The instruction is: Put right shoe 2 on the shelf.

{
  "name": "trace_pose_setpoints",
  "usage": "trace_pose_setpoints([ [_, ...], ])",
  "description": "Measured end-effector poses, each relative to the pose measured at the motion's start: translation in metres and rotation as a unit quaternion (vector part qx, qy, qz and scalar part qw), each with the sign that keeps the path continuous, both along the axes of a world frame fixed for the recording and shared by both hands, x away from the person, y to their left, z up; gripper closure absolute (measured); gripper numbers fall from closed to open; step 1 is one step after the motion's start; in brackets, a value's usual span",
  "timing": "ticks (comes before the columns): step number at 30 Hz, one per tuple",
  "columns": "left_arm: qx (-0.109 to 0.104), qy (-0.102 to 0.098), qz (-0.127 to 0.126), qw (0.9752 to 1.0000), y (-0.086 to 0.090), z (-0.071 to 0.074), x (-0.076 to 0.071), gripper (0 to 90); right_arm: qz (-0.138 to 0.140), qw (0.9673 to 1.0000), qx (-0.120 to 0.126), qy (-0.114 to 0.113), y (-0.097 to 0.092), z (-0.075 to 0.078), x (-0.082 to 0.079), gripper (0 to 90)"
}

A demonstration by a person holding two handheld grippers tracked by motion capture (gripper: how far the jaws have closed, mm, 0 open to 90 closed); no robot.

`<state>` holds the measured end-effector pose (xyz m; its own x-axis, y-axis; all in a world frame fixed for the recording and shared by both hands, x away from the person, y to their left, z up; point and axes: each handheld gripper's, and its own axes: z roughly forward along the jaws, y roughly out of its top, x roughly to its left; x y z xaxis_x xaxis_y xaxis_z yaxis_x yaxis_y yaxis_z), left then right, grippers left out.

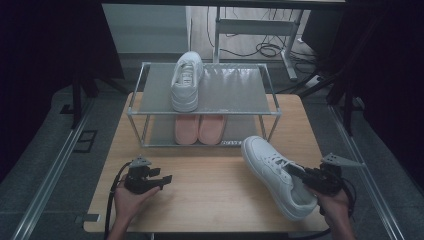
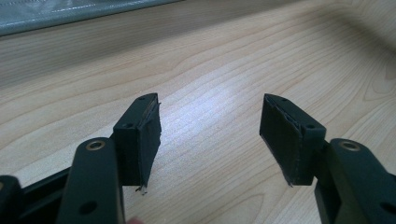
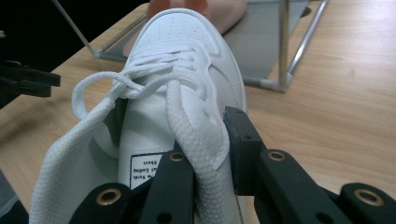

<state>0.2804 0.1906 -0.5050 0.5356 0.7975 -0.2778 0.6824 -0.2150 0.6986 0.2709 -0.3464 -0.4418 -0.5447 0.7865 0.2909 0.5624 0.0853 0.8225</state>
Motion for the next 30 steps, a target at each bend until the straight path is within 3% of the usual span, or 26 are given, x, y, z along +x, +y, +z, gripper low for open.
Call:
trace_pose_setpoints([
  [11, 0.0, 0.001, 0.002, 1.0, 0.002, 0.001, 0.0, 38.5, 0.027, 0.9994, 0.008, -0.02, 0.029, 0.018, 0.007, 81.3],
  [24, -0.002, 0.0, 0.004, 1.0, 0.003, 0.001, 0.0, 38.5, 0.073, 0.9961, 0.011, -0.047, 0.061, 0.051, 0.017, 81.3],
  [30, 0.001, 0.001, 0.002, 1.0, 0.003, 0.0, 0.001, 38.5, 0.084, 0.9946, 0.024, -0.056, 0.071, 0.07, 0.024, 81.5],
])
